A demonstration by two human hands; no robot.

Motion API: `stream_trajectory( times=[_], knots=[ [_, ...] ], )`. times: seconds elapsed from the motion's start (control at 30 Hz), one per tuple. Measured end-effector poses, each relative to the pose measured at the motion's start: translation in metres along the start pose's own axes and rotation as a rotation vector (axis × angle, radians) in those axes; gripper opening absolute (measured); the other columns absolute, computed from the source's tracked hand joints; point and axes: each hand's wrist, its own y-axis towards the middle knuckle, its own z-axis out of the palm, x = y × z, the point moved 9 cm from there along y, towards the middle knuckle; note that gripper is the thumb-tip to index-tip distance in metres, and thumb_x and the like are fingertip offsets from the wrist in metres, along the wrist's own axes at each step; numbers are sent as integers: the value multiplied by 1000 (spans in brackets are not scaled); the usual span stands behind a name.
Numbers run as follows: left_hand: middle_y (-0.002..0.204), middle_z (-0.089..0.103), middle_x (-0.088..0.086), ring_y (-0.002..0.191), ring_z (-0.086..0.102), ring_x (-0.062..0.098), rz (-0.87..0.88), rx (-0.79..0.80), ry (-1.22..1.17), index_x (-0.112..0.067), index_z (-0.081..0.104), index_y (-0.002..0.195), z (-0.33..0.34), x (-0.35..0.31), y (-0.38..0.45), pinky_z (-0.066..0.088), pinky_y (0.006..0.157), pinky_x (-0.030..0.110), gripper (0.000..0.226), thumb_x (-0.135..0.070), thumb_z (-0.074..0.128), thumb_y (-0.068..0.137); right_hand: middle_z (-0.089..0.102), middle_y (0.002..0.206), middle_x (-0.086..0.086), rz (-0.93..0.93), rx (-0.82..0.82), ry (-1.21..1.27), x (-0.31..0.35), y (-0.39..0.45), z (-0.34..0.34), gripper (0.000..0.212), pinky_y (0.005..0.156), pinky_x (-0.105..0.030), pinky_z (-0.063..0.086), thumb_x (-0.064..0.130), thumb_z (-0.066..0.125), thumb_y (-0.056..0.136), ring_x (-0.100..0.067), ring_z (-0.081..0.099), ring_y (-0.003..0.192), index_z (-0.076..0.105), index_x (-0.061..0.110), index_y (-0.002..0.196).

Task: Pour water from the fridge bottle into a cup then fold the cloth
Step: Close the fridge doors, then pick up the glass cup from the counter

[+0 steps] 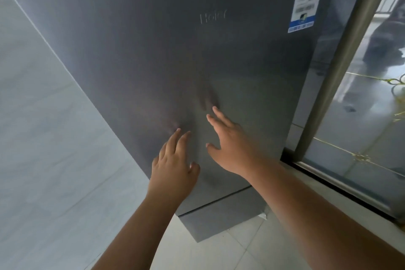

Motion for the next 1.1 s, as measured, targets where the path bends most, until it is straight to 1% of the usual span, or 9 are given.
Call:
stream_trajectory(
  times=[0.13,0.3,0.4,0.47,0.57,0.7,0.8,0.93,1.1],
  knots=[
    [168,26,-8,153,32,24,46,109,-65,-34,27,160,29,-20,8,35,120,46,72,-30,61,96,9,172,16,65,25,128,-30,-14,-6,69,116,-43,39,41,60,98,-22,34,150,31,32,161],
    [133,60,-9,125,57,16,141,243,-228,-30,52,144,72,-66,26,44,102,32,44,-28,60,101,41,160,11,300,-26,223,-107,-62,-27,52,113,-29,37,39,60,99,-13,45,143,49,30,149],
    [122,63,-6,110,62,10,261,308,-309,-19,64,132,97,-116,37,47,98,28,30,-20,61,102,52,150,7,511,-122,254,-163,-107,-46,45,112,-34,42,40,58,100,-13,51,138,54,30,143],
    [117,63,-7,109,62,10,350,351,-349,-17,68,125,114,-153,40,49,100,30,23,-17,61,103,54,148,8,650,-181,238,-192,-146,-59,43,110,-34,42,42,55,101,-13,50,136,55,31,143],
    [122,61,-8,112,58,10,528,457,-356,-21,66,125,136,-209,29,42,98,26,22,-23,55,105,59,141,9,834,-297,182,-217,-213,-79,39,105,-28,39,43,55,102,-13,51,134,58,33,140],
    [116,57,-9,109,55,10,786,610,-412,-22,66,122,150,-277,-9,35,87,21,24,-31,50,106,66,119,13,1092,-516,154,-213,-317,-93,30,88,-22,42,46,60,99,-9,63,110,66,34,126],
    [114,60,-10,110,56,10,958,688,-496,-28,66,116,156,-319,-44,40,96,25,15,-24,59,104,61,110,16,1251,-662,126,-188,-390,-96,28,80,-23,46,43,63,99,-9,64,96,66,32,124],
    [112,59,-15,104,55,2,1119,770,-508,-38,59,108,164,-373,-100,41,93,23,15,-24,62,101,62,126,14,1448,-776,69,-152,-475,-97,27,85,-25,43,44,61,99,-5,59,110,63,35,125],
    [117,58,-15,111,59,4,1288,910,-452,-33,63,118,173,-431,-168,41,91,23,16,-31,58,103,60,134,18,1602,-940,47,-132,-556,-111,33,89,-27,44,42,63,99,-5,59,116,59,36,130]
  ],
)
